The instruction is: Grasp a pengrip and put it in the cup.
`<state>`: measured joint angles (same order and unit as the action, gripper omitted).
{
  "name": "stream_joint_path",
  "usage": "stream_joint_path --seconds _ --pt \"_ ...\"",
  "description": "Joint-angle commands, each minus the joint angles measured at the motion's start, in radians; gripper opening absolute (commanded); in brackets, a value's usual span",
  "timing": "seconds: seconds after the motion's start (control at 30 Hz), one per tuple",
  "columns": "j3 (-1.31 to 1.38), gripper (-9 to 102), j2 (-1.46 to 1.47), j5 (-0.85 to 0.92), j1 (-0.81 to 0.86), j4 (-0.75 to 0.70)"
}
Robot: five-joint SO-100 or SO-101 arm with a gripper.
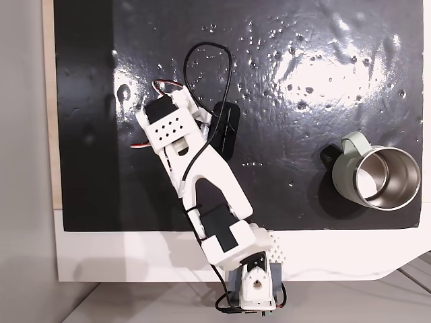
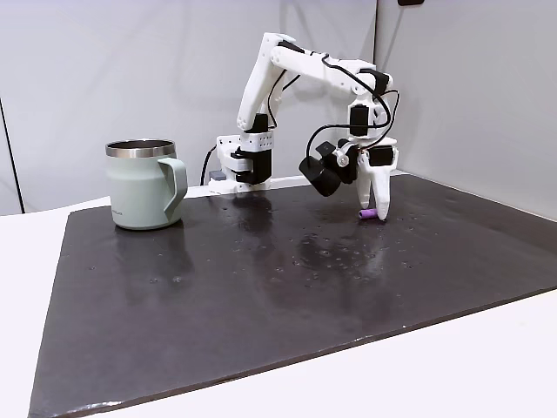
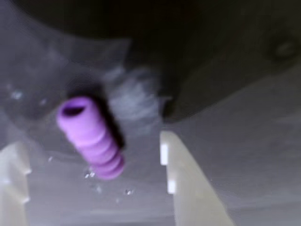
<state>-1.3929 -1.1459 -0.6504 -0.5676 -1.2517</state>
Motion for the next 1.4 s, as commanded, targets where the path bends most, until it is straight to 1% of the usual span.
stream_joint_path --seconds 0.0,0.13,0.37,0.5,0.67,0.93,1.17,1.37 --pt "0.080 27 0.009 -0.005 0.015 0.012" --pt "0.092 24 0.031 -0.006 0.015 0.012" --pt "0.092 16 0.063 -0.015 0.017 -0.009" --pt "0.092 7 0.066 -0.023 0.026 -0.020" --pt "0.115 0 0.060 -0.032 0.058 -0.051" --pt "0.192 0 0.048 -0.049 0.080 -0.135" --pt "0.465 0 -0.028 -0.015 0.078 -0.347" --pt "0.423 0 -0.247 0.057 0.104 -0.360"
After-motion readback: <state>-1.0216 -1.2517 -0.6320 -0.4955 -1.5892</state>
